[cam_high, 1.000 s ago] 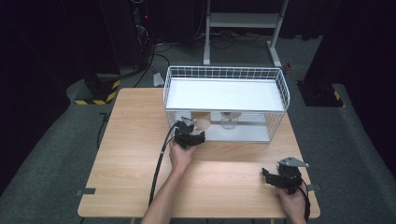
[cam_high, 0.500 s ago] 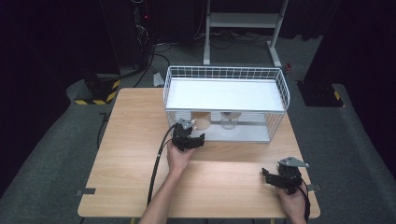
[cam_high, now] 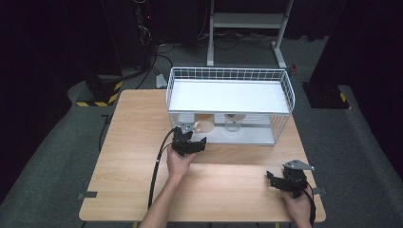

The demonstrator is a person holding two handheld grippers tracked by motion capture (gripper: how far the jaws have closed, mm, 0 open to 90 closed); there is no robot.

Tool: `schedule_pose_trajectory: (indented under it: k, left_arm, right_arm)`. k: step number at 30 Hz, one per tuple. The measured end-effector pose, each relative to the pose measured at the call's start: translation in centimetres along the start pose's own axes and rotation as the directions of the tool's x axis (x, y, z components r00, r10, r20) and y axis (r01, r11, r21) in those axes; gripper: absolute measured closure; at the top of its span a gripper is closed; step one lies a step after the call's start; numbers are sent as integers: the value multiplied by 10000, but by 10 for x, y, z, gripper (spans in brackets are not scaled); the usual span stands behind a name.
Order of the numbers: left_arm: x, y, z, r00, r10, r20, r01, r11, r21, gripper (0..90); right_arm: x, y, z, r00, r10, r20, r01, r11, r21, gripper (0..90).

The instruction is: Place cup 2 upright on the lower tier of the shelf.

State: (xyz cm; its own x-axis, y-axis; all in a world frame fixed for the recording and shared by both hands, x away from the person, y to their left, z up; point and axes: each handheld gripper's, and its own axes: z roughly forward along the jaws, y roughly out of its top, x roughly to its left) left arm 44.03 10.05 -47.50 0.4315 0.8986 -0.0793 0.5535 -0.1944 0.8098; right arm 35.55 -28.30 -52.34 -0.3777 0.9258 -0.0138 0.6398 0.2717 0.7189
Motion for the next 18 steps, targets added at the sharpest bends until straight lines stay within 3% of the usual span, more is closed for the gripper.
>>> schedule_pose_trajectory:
  k: [7, 12, 18]
  left_arm:
    - [0, -1, -8, 9998, 182, 53, -182, 9998, -8, 238]
    - [-1, -2, -15, 9998, 79, 184, -76, 9999, -115, 238]
    - [-1, -6, -21, 9996, 265, 40, -265, 9996, -77, 239]
  right_arm:
    - [0, 0, 0, 10000, -2, 0, 2, 10000, -1, 228]
    - [0, 0, 0, 10000, 1, 0, -1, 10000, -1, 228]
    - [0, 0, 0, 10000, 2, -1, -2, 10000, 0, 228]
